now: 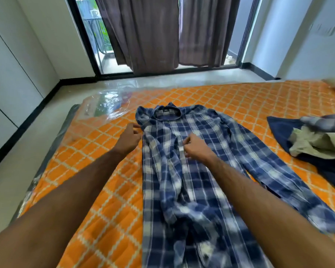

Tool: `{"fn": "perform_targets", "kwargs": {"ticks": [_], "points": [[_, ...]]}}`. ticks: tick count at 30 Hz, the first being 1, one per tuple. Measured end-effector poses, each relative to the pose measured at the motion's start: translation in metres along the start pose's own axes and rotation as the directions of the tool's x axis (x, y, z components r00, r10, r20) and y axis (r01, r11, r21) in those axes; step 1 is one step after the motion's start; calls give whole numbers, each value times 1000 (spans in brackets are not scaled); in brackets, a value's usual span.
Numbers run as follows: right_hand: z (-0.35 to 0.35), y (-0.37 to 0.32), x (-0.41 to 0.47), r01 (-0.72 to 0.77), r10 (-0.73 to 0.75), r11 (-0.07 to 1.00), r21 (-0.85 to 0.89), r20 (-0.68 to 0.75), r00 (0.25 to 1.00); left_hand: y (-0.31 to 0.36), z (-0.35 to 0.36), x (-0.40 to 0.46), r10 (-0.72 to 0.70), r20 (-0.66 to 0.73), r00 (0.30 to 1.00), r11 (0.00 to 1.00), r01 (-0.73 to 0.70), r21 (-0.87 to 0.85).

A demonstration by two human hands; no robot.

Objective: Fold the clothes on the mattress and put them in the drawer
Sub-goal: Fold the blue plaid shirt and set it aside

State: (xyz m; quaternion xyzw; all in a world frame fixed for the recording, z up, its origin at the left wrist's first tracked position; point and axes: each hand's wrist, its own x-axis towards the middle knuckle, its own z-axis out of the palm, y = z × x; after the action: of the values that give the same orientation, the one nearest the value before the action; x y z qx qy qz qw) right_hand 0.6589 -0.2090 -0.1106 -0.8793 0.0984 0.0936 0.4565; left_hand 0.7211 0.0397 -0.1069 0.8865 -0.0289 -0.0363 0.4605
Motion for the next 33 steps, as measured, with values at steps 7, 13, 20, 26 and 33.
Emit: {"fn": "perform_targets", "kwargs": {"ticks": [7,13,20,26,33], "points": [[6,-9,115,255,-245,958,-132,89,965,-50,6,112,335,12,942,794,-289,535],[21,-18,180,416,-404,812,-410,120,907,-68,5,155,470,-78,879,855,-432,288],[-3,-40,229,498,-481,526,-689,242,843,-73,6,166,547,-107,830,835,-532,139],[-25,-73,259,352,-503,717,-601,-97,859,-73,11,165,518,-94,850,854,-520,-1],[-26,-34,266,98,-223,893,-440,-243,944,-69,9,174,194,-117,974,877,-225,-424]]}}
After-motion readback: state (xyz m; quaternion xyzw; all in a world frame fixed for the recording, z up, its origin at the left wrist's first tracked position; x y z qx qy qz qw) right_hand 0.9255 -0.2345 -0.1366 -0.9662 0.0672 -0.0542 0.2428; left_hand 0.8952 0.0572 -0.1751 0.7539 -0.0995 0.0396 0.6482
